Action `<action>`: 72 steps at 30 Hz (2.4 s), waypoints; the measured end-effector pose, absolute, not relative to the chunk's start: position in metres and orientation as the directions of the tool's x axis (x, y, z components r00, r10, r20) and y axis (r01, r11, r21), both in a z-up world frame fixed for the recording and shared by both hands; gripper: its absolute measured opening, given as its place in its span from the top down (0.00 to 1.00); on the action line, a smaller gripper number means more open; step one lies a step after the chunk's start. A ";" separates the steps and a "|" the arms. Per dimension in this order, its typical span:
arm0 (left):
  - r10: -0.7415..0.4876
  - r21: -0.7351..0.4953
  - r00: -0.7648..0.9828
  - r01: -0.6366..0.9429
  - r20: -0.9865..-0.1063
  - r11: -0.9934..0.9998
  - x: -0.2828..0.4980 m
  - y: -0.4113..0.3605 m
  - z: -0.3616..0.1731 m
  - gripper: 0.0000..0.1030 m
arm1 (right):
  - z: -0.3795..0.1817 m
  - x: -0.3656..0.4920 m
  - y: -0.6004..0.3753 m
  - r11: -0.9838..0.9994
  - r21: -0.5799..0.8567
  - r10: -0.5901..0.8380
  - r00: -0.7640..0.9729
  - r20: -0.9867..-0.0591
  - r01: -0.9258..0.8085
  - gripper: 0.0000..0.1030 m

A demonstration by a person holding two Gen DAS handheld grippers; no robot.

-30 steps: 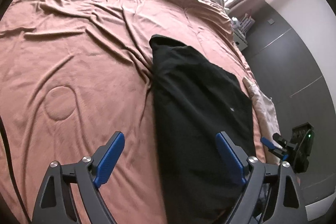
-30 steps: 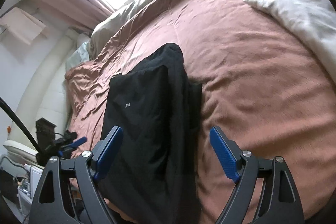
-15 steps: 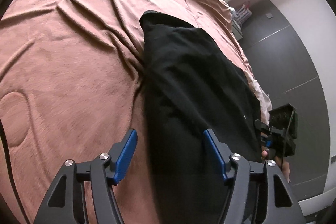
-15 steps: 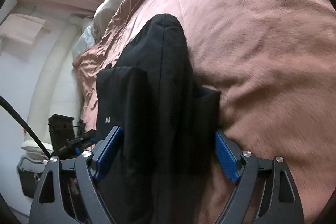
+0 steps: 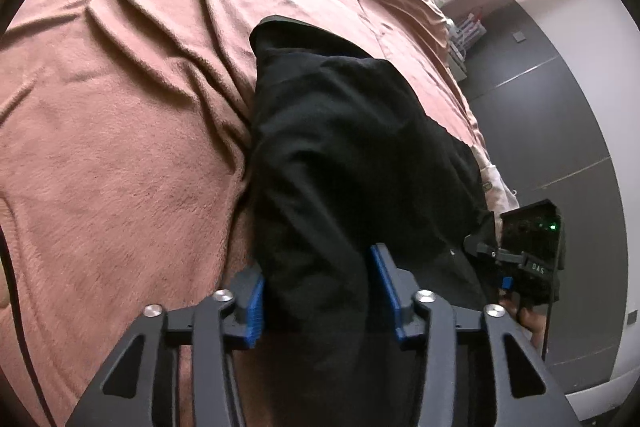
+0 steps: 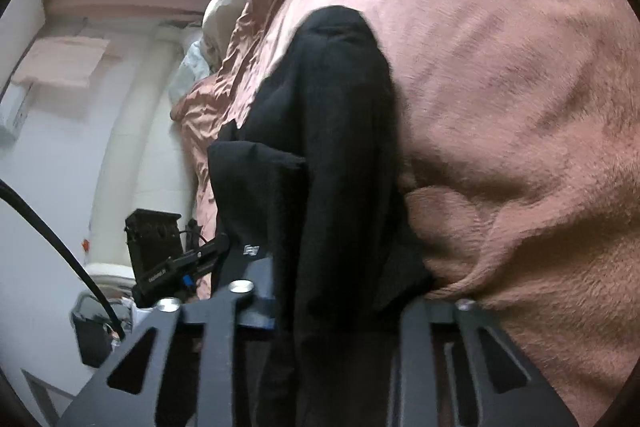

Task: Fold large clothes
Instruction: 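Close the left gripper on the bundle beside the right gripper, then lift the folded black shirt with both grippers and carry it toward the cream pillow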

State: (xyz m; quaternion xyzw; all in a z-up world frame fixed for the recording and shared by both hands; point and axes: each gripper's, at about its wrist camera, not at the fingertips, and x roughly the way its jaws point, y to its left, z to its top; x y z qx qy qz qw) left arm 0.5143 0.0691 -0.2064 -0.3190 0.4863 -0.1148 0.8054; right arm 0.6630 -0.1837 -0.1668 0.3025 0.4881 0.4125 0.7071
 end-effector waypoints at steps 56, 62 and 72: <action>-0.682 -0.680 0.550 0.256 -0.482 0.687 0.488 -0.265 0.050 0.76 | 0.019 0.461 -0.398 0.743 0.492 0.647 0.674 -0.356 -0.453 0.89; -0.694 -0.698 0.509 0.228 -0.509 0.679 0.506 -0.306 0.034 0.76 | 0.027 0.464 -0.412 0.777 0.483 0.608 0.683 -0.406 -0.404 0.89; -0.728 -0.751 0.404 0.137 -0.553 0.646 0.559 -0.360 -0.024 0.76 | 0.028 0.513 -0.416 0.828 0.490 0.525 0.680 -0.511 -0.272 0.89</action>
